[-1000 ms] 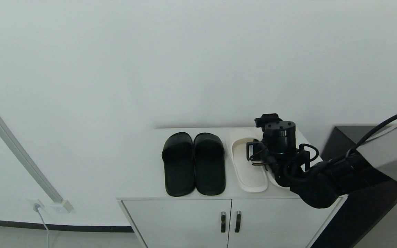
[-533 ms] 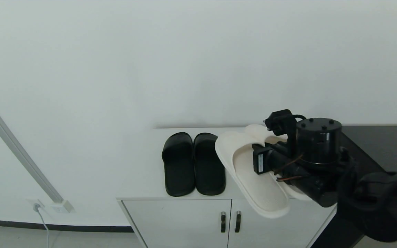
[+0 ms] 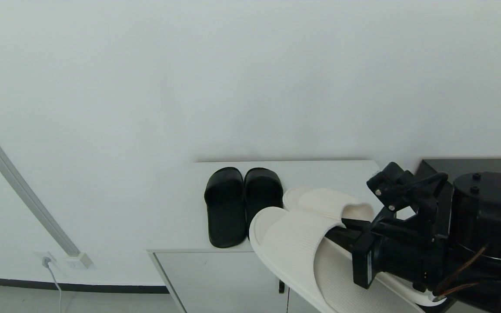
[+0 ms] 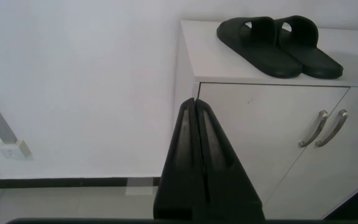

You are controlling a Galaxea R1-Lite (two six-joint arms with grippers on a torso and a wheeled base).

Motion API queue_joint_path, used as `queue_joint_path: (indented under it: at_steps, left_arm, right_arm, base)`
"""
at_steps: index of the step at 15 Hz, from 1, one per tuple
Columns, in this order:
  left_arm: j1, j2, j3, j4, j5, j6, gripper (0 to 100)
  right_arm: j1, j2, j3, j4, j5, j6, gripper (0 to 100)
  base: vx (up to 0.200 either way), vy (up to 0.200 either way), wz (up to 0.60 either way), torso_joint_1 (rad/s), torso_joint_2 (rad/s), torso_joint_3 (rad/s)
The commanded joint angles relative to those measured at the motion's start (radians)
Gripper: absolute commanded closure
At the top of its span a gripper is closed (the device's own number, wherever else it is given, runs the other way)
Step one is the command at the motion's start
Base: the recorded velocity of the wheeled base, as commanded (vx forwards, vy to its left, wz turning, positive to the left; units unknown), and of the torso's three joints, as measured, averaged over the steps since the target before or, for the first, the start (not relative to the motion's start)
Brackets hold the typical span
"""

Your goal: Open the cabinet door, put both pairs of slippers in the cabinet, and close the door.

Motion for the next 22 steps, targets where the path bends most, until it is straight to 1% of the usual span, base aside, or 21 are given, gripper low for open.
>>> queue_joint_path:
  at_steps: [1,4,11,22]
  left_arm:
    - [-0.001,0.001,0.000,0.000,0.000,-0.001,100]
    - [-0.001,0.001,0.000,0.000,0.000,-0.001,100]
    - [-0.001,0.001,0.000,0.000,0.000,-0.001,100]
    - [-0.001,0.001,0.000,0.000,0.002,-0.002,100]
  right_arm:
    - [0.011,-0.026,0.007,-0.001,0.001,0.000,100]
    - [0.020,-0.026,0.007,0.016,0.001,0.000,100]
    - [0.021,-0.028,0.018,0.015,0.001,0.002,100]
    - [0.027,-0.023,0.042,0.010,0.001,-0.020,100]
  base:
    - [0.000,0.000,0.00,0.000,0.00,0.000]
    - [0.000,0.000,0.00,0.000,0.00,0.000]
    - [-0.200,0.000,0.00,0.000,0.00,0.004]
    - [0.000,0.000,0.00,0.000,0.00,0.000]
